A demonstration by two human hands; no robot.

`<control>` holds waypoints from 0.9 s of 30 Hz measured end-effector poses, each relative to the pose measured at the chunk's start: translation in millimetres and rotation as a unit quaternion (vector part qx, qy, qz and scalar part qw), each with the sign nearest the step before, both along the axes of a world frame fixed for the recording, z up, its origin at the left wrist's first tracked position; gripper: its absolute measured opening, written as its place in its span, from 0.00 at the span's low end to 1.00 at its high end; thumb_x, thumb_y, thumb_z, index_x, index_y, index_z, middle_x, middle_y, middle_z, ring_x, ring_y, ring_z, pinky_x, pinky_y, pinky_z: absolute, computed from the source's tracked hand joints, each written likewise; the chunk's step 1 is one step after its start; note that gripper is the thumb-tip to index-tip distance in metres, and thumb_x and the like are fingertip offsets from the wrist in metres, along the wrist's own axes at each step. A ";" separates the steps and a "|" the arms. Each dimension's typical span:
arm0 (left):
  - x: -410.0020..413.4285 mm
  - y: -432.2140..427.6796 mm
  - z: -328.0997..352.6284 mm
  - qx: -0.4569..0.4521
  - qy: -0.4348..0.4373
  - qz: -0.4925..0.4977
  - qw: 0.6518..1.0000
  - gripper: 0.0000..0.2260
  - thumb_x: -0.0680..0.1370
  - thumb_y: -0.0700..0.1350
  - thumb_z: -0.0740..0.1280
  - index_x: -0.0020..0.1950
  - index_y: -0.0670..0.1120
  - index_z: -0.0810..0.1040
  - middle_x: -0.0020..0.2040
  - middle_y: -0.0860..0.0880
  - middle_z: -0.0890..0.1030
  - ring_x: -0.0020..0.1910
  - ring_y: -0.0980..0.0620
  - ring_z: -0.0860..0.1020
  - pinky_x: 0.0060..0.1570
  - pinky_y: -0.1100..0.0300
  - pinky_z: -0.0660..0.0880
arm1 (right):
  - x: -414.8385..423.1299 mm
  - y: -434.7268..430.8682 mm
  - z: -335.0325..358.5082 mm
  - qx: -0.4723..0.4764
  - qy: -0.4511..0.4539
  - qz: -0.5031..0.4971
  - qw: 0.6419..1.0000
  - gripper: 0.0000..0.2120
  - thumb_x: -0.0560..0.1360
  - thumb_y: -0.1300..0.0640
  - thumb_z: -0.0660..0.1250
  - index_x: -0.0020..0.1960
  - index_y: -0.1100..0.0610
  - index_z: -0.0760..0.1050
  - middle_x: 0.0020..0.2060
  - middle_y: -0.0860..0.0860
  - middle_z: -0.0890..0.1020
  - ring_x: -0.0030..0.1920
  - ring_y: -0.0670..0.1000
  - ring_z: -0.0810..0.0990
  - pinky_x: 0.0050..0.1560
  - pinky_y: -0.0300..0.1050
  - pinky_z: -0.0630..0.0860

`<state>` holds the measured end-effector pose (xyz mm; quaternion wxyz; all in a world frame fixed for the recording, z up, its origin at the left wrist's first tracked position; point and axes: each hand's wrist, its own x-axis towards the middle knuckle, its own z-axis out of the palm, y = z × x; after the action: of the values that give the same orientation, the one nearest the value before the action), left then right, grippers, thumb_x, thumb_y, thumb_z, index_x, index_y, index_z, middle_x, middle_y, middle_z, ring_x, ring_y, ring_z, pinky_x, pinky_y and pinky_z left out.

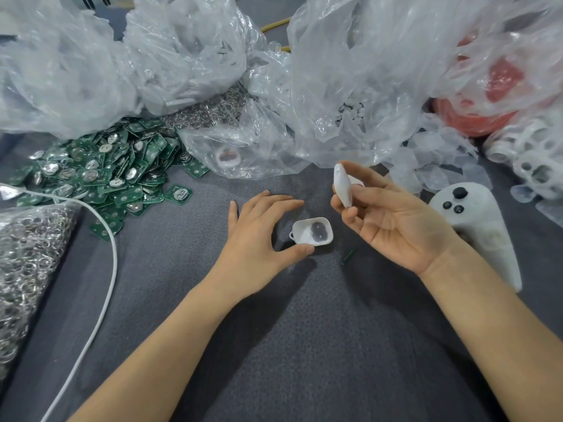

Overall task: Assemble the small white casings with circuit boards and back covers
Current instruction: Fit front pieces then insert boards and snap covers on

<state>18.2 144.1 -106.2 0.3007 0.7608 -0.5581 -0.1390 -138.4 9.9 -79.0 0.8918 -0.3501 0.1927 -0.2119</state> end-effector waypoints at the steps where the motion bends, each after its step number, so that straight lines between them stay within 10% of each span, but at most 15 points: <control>1: -0.7 0.1 1.2 -0.014 0.012 0.004 1.000 0.27 0.70 0.56 0.74 0.68 0.56 0.71 0.65 0.63 0.68 0.74 0.56 0.58 0.73 0.39 0.46 | -0.1 0.5 0.1 -0.020 0.008 0.006 1.000 0.15 0.69 0.66 0.65 0.54 0.57 0.81 0.43 0.53 0.83 0.42 0.49 0.82 0.38 0.34 0.77; 7: -9.3 2.9 17.3 -0.164 0.270 0.004 0.949 0.20 0.72 0.51 0.72 0.63 0.56 0.73 0.46 0.58 0.84 0.50 0.62 0.79 0.55 0.68 0.71 | 1.9 14.7 2.6 -0.227 0.083 0.019 0.970 0.20 0.67 0.66 0.69 0.58 0.58 0.78 0.47 0.51 0.84 0.49 0.49 0.82 0.51 0.41 0.80; 14: -7.6 2.4 19.8 -0.173 0.395 0.027 0.902 0.07 0.76 0.36 0.68 0.51 0.45 0.80 0.37 0.48 0.84 0.38 0.55 0.82 0.43 0.65 0.78 | 12.2 31.6 0.2 -0.442 0.142 -0.032 0.885 0.22 0.71 0.71 0.70 0.56 0.47 0.78 0.54 0.55 0.77 0.52 0.52 0.82 0.55 0.47 0.80; 21: -7.2 0.3 11.1 -0.160 0.360 0.086 0.915 0.10 0.75 0.36 0.69 0.45 0.52 0.83 0.38 0.46 0.85 0.38 0.49 0.80 0.43 0.51 0.76 | 10.0 29.4 -2.2 -0.686 0.191 -0.045 0.701 0.23 0.67 0.64 0.76 0.61 0.57 0.78 0.52 0.51 0.76 0.52 0.49 0.77 0.52 0.48 0.79; 27: -8.0 -1.0 11.7 -0.180 0.349 0.085 0.916 0.10 0.75 0.34 0.69 0.46 0.50 0.81 0.36 0.51 0.84 0.37 0.58 0.81 0.41 0.67 0.77 | 8.4 23.5 1.9 -0.401 0.171 -0.063 0.898 0.17 0.70 0.68 0.72 0.54 0.51 0.81 0.43 0.49 0.84 0.45 0.47 0.83 0.48 0.38 0.79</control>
<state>10.2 143.1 -94.5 0.6190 0.6416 -0.3662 -0.2666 -130.0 33.4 -77.2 0.6137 -0.6962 0.2627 -0.2641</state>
